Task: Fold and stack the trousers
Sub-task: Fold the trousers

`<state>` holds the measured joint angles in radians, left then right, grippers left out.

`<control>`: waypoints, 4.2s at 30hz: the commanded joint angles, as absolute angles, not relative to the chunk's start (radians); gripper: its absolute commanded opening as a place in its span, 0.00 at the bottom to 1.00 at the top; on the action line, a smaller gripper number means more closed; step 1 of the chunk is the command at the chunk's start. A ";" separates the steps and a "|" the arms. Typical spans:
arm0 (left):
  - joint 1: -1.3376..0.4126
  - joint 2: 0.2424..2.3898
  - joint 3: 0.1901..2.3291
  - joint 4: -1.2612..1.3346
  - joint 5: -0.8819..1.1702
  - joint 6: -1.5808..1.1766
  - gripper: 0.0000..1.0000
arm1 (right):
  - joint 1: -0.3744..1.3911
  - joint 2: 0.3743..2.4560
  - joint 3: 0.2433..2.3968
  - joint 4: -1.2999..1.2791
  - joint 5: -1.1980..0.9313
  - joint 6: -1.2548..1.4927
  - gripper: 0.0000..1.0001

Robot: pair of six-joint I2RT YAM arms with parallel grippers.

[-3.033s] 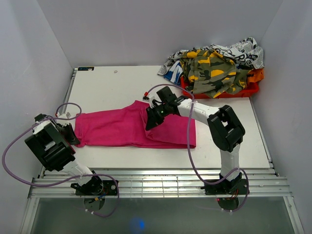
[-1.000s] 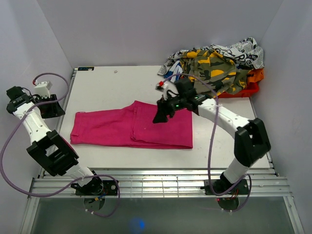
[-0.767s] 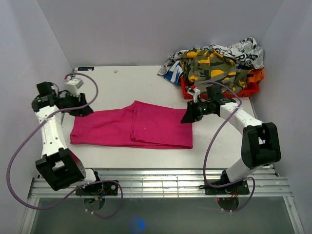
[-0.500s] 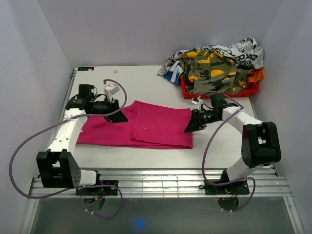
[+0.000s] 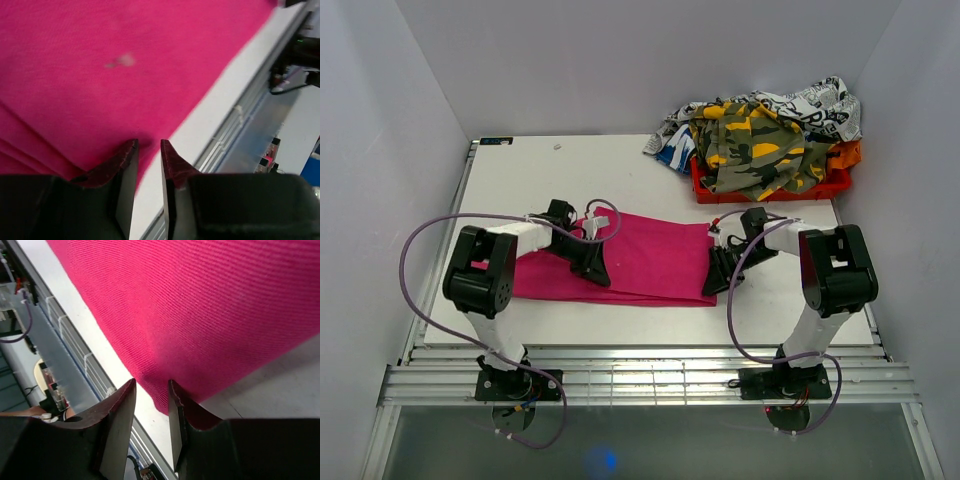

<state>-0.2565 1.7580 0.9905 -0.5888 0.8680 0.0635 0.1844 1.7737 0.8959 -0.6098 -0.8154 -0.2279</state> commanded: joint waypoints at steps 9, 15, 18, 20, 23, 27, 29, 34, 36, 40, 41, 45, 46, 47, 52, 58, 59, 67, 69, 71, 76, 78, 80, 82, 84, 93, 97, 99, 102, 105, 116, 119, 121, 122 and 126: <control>-0.245 1.672 1.063 -0.660 0.704 0.150 0.43 | 0.172 1.499 0.940 -0.712 -0.445 -0.275 0.63; -0.098 1.546 1.138 -0.774 0.718 0.176 0.50 | 0.166 1.480 0.928 -0.624 -0.412 -0.224 0.69; 0.076 1.528 1.134 -0.837 0.752 0.228 0.50 | 0.166 1.552 0.936 -0.563 -0.449 -0.195 0.67; 0.202 1.526 1.138 -0.891 0.770 0.265 0.51 | 0.166 1.581 0.930 -0.500 -0.466 -0.164 0.66; 0.348 1.520 1.155 -0.949 0.792 0.339 0.51 | 0.166 1.640 0.919 -0.453 -0.521 -0.129 0.67; 0.491 1.531 1.187 -1.002 0.807 0.426 0.51 | 0.166 1.709 0.887 -0.378 -0.572 -0.124 0.66; 0.567 1.545 1.196 -1.020 0.816 0.443 0.51 | 0.164 1.735 0.884 -0.365 -0.603 -0.121 0.60; 0.698 1.615 1.224 -1.034 0.831 0.468 0.52 | 0.163 1.789 0.894 -0.350 -0.663 -0.113 0.47; 0.735 1.638 1.244 -1.052 0.834 0.485 0.52 | 0.160 1.796 0.896 -0.350 -0.679 -0.112 0.46; 0.756 1.654 1.250 -1.065 0.816 0.514 0.52 | 0.141 1.787 0.893 -0.353 -0.687 -0.110 0.20; 0.755 1.652 1.247 -1.062 0.807 0.521 0.52 | 0.132 1.779 0.893 -0.370 -0.686 -0.121 0.09; 0.756 1.637 1.201 -1.035 0.735 0.572 0.53 | 0.036 1.702 0.891 -0.460 -0.676 -0.194 0.08; 0.756 1.634 1.189 -1.031 0.729 0.584 0.54 | 0.016 1.683 0.894 -0.486 -0.673 -0.218 0.08; 0.756 1.628 1.177 -1.028 0.724 0.595 0.55 | -0.017 1.663 0.900 -0.515 -0.670 -0.242 0.08; 0.755 1.598 1.082 -1.028 0.739 0.667 0.62 | -0.178 1.536 0.981 -0.737 -0.669 -0.429 0.08; 0.663 1.531 0.985 -1.026 0.793 0.690 0.69 | -0.256 1.447 1.100 -0.960 -0.718 -0.593 0.08; 0.641 1.523 0.974 -1.010 0.807 0.661 0.69 | -0.258 1.428 1.112 -0.978 -0.732 -0.604 0.08; 0.416 1.561 0.983 -0.872 0.870 0.436 0.64 | -0.239 1.393 1.175 -1.012 -0.954 -0.558 0.08; 0.385 1.586 0.988 -0.848 0.862 0.388 0.64 | -0.212 1.407 1.201 -1.003 -1.002 -0.520 0.08; 0.364 1.623 0.985 -0.807 0.850 0.351 0.61 | -0.186 1.411 1.212 -0.970 -1.023 -0.473 0.08; 0.365 1.684 0.988 -0.747 0.819 0.279 0.53 | -0.039 1.393 1.215 -0.731 -1.020 -0.235 0.08; 0.362 1.704 0.985 -0.733 0.805 0.270 0.50 | 0.050 1.390 1.206 -0.648 -0.999 -0.160 0.08; 0.354 1.716 0.986 -0.721 0.784 0.265 0.48 | 0.128 1.403 1.209 -0.549 -0.971 -0.069 0.08; 0.350 1.733 0.983 -0.709 0.772 0.261 0.47 | 0.175 1.426 1.219 -0.479 -0.956 -0.008 0.08; 0.348 1.747 0.989 -0.698 0.743 0.250 0.43 | 0.230 1.445 1.229 -0.442 -0.937 0.032 0.08; 0.348 1.710 1.023 -0.689 0.729 0.241 0.56 | 0.334 1.557 1.305 -0.394 -0.917 0.074 0.08; 0.351 1.727 1.049 -0.684 0.649 0.236 0.59 | 0.382 1.578 1.287 -0.335 -0.907 0.101 0.08; 0.350 1.743 1.049 -0.677 0.643 0.244 0.59 | 0.405 1.583 1.273 -0.295 -0.904 0.126 0.08; 0.350 1.775 1.060 -0.677 0.618 0.238 0.57 | 0.426 1.598 1.278 -0.270 -0.905 0.147 0.08; 0.351 1.758 1.060 -0.675 0.656 0.255 0.50 | 0.436 1.612 1.282 -0.270 -0.902 0.152 0.08; 0.129 1.804 0.983 -0.661 0.666 0.242 0.29 | 0.387 1.513 1.223 -0.425 -0.853 0.006 0.08; 0.107 1.792 0.986 -0.654 0.713 0.193 0.30 | 0.315 1.470 1.184 -0.469 -0.854 -0.030 0.08; 0.107 1.776 1.012 -0.670 0.712 0.186 0.32 | 0.270 1.454 1.160 -0.527 -0.856 -0.073 0.08; 0.110 1.747 1.025 -0.679 0.710 0.190 0.36 | 0.227 1.450 1.157 -0.550 -0.862 -0.093 0.08; 0.139 1.675 1.084 -0.725 0.677 0.209 0.48 | 0.146 1.431 1.157 -0.644 -0.867 -0.173 0.08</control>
<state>0.1131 1.7706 1.0332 -0.6918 0.7052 0.1967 0.1852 1.4704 1.1614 -0.5560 -0.8398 -0.0818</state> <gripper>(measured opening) 0.464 0.102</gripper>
